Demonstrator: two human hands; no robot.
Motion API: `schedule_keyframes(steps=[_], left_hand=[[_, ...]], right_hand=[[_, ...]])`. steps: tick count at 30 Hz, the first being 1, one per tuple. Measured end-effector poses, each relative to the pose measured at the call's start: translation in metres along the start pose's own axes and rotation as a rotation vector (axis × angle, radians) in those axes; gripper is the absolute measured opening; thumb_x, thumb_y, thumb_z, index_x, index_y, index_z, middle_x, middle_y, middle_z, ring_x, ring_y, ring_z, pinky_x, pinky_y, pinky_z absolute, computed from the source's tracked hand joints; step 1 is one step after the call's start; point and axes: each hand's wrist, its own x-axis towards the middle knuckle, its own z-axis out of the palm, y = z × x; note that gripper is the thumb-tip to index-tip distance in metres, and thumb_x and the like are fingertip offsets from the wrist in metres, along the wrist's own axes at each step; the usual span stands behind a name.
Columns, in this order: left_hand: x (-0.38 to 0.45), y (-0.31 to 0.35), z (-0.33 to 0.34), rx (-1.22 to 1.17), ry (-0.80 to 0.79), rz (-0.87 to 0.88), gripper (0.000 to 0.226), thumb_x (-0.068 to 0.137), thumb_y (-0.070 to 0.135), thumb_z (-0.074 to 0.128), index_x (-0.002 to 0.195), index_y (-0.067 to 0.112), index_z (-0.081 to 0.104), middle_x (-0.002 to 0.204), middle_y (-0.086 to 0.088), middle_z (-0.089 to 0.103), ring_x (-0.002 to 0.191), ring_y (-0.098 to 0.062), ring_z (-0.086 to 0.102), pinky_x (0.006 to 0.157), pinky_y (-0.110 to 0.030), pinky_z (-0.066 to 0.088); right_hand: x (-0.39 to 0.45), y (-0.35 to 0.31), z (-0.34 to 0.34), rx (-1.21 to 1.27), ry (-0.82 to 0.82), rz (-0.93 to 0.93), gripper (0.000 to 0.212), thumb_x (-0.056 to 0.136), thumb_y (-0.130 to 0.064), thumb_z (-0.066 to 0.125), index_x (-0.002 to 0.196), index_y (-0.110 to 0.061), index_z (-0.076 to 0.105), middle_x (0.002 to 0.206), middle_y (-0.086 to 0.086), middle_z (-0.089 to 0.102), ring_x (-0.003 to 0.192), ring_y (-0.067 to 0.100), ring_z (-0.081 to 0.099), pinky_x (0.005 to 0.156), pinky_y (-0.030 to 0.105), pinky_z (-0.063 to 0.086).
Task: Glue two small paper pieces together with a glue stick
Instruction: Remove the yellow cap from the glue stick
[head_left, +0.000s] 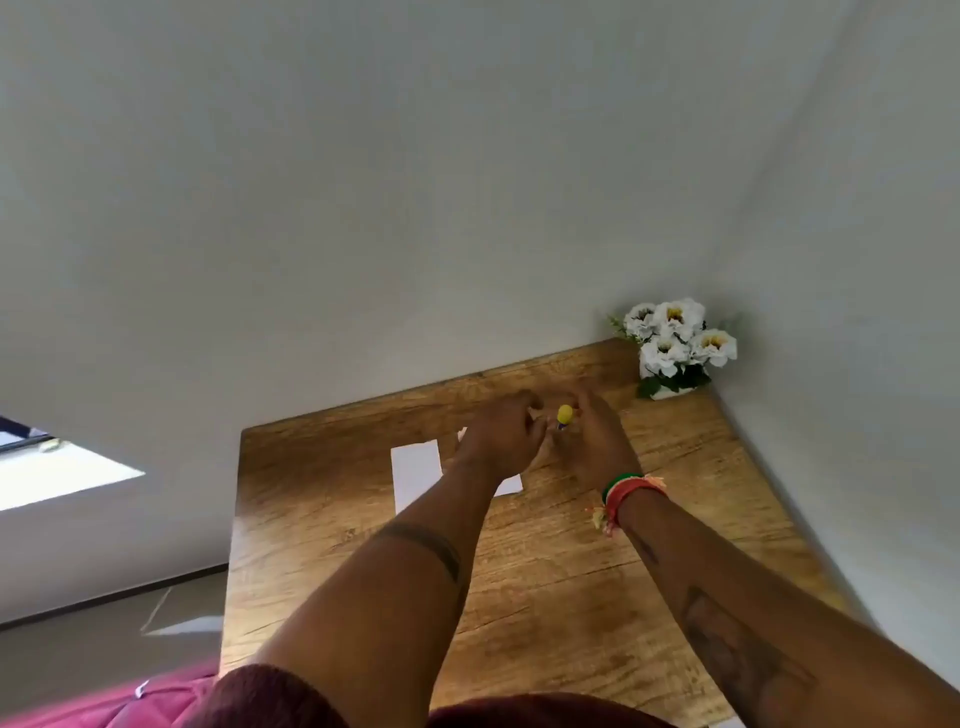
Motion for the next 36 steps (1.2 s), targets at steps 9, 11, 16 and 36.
schedule_keyframes(steps=[9, 11, 16, 36], left_hand=[[-0.006, -0.023, -0.024, -0.197, 0.057, -0.057, 0.024, 0.092, 0.047, 0.070, 0.106, 0.027, 0.071, 0.096, 0.011, 0.071, 0.087, -0.006, 0.063, 0.068, -0.023, 0.045], [-0.013, -0.029, -0.034, -0.289, 0.080, -0.158, 0.025, 0.090, 0.050, 0.072, 0.101, 0.028, 0.072, 0.091, 0.013, 0.073, 0.084, -0.003, 0.066, 0.068, -0.020, 0.048], [-0.039, -0.035, -0.050, -0.565, 0.144, -0.291, 0.022, 0.089, 0.043, 0.077, 0.094, 0.022, 0.072, 0.084, 0.008, 0.076, 0.074, -0.008, 0.073, 0.069, -0.028, 0.055], [-0.109, -0.086, -0.086, -0.373, 0.419, -0.471, 0.021, 0.091, 0.042, 0.074, 0.099, 0.022, 0.073, 0.085, 0.009, 0.074, 0.078, -0.009, 0.069, 0.067, -0.026, 0.053]], right_hand=[[0.006, -0.025, 0.028, 0.079, -0.012, -0.150, 0.025, 0.102, -0.028, 0.053, 0.117, -0.017, 0.070, 0.108, 0.006, 0.062, 0.096, 0.018, 0.059, 0.076, 0.026, 0.042], [0.003, -0.034, 0.034, 0.100, -0.063, -0.183, 0.029, 0.104, -0.033, 0.049, 0.119, -0.018, 0.068, 0.104, 0.003, 0.060, 0.095, 0.013, 0.054, 0.073, 0.023, 0.038], [-0.013, -0.063, 0.048, 0.191, -0.102, -0.219, 0.025, 0.105, -0.027, 0.045, 0.116, -0.014, 0.064, 0.105, 0.001, 0.061, 0.093, 0.015, 0.056, 0.075, 0.027, 0.042], [-0.054, -0.092, 0.067, 0.248, -0.213, -0.188, 0.059, 0.098, -0.008, 0.049, 0.152, -0.025, 0.034, 0.121, -0.001, 0.067, 0.105, 0.018, 0.065, 0.078, 0.017, 0.046]])
